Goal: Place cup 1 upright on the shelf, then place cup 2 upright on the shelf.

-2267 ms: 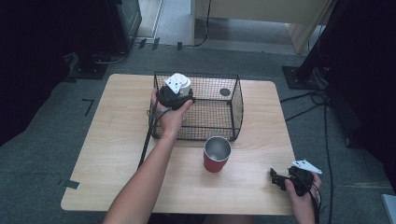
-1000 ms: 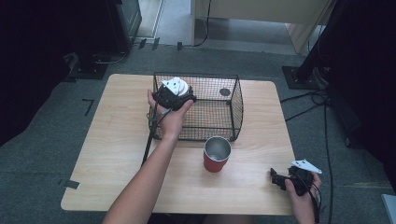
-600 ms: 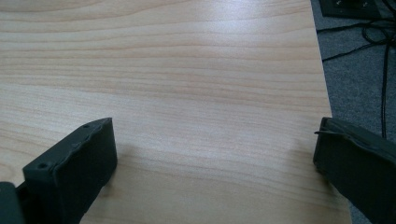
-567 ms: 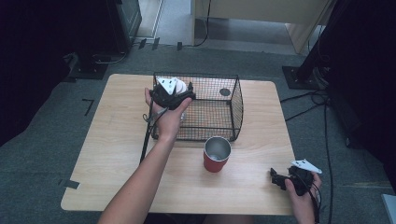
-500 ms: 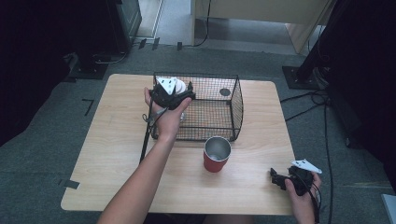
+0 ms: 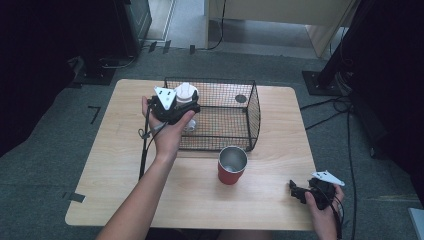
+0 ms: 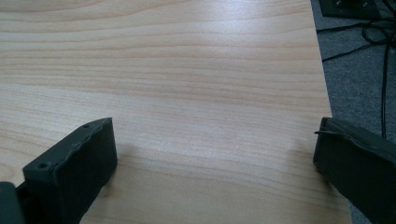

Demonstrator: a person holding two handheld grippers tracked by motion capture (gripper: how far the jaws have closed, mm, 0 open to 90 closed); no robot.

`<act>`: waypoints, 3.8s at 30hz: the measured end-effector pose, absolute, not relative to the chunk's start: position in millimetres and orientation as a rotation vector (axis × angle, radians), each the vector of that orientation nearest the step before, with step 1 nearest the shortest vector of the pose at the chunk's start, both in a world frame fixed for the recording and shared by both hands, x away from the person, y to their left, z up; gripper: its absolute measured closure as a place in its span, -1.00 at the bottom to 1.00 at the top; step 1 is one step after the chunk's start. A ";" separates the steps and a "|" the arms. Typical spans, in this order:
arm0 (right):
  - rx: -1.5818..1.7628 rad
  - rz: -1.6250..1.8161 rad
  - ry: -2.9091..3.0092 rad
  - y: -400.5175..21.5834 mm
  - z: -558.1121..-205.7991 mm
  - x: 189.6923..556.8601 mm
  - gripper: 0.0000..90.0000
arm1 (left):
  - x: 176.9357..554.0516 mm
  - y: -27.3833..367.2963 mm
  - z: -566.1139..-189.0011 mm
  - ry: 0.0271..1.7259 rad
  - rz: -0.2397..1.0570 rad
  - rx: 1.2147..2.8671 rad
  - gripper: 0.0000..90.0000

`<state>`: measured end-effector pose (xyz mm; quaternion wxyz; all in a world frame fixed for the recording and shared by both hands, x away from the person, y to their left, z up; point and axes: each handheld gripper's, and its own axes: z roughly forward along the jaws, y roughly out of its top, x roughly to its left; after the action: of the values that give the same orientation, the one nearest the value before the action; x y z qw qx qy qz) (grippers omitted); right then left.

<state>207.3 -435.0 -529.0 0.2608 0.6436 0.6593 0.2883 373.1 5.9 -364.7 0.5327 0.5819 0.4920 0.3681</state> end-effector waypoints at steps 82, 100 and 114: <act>1.664 0.711 1.722 -421.5 -527.2 200.8 -1.00 | 246.6 178.7 -509.0 1.398 0.702 1.823 -1.00; 1.521 0.979 1.794 -377.5 -509.4 187.0 -1.00 | 258.3 182.4 -520.5 1.543 0.636 1.941 -1.00; 1.452 1.069 1.871 -335.9 -500.8 182.7 -1.00 | 258.2 182.4 -520.5 1.543 0.636 1.943 -1.00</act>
<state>182.7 -335.9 -500.8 0.2682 0.5381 0.6937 0.3965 258.2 182.4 -520.5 0.2863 0.7268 0.5771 0.2381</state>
